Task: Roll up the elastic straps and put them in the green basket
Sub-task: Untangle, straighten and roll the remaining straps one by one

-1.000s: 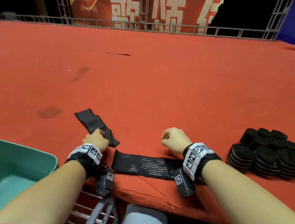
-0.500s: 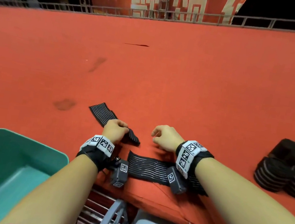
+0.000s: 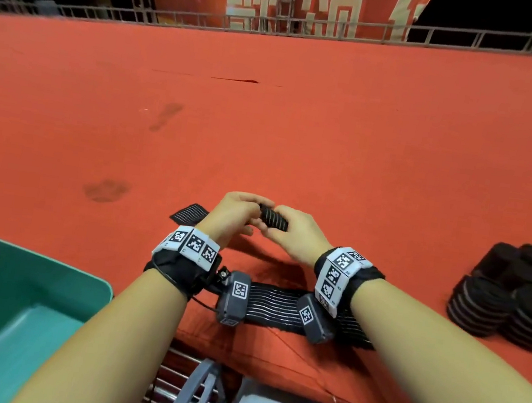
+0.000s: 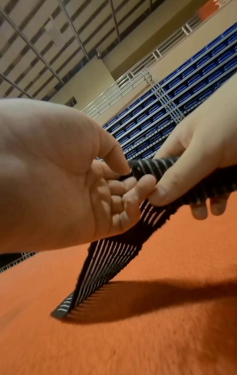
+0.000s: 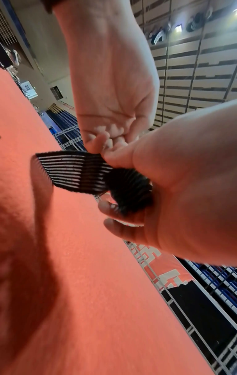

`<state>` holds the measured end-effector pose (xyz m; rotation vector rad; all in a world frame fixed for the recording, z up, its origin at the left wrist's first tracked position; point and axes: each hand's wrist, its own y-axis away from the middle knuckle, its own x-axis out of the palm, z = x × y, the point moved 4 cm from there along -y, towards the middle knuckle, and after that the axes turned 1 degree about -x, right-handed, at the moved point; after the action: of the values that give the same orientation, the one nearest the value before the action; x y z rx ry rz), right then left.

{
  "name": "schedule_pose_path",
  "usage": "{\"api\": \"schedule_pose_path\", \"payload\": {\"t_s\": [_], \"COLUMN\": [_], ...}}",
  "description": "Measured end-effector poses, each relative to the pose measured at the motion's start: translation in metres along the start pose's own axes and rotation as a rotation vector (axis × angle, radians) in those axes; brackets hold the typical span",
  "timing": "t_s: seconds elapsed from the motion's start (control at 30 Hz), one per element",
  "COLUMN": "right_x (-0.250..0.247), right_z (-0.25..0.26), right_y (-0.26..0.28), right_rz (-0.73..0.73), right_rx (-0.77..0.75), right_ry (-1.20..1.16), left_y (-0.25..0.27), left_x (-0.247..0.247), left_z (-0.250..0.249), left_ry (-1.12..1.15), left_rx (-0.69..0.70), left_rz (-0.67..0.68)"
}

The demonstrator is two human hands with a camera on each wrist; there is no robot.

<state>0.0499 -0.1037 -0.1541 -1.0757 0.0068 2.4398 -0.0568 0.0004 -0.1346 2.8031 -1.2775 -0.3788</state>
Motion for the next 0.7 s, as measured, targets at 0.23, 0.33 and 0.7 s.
{"api": "schedule_pose_path", "payload": {"t_s": [0.23, 0.33, 0.7], "right_x": [-0.032, -0.049, -0.111], "right_z": [-0.013, -0.015, -0.066], "right_y": [0.012, 0.023, 0.061], "right_rz": [0.137, 0.103, -0.233], "right_rx": [0.096, 0.157, 0.406], "right_ry": [-0.307, -0.467, -0.774], "left_y": [-0.001, -0.01, -0.022], "left_x": [0.015, 0.021, 0.049], "left_z": [-0.007, 0.0, 0.03], "left_ry": [-0.304, -0.494, -0.996], "left_rx": [0.097, 0.095, 0.03], "left_rz": [0.03, 0.044, 0.134]}}
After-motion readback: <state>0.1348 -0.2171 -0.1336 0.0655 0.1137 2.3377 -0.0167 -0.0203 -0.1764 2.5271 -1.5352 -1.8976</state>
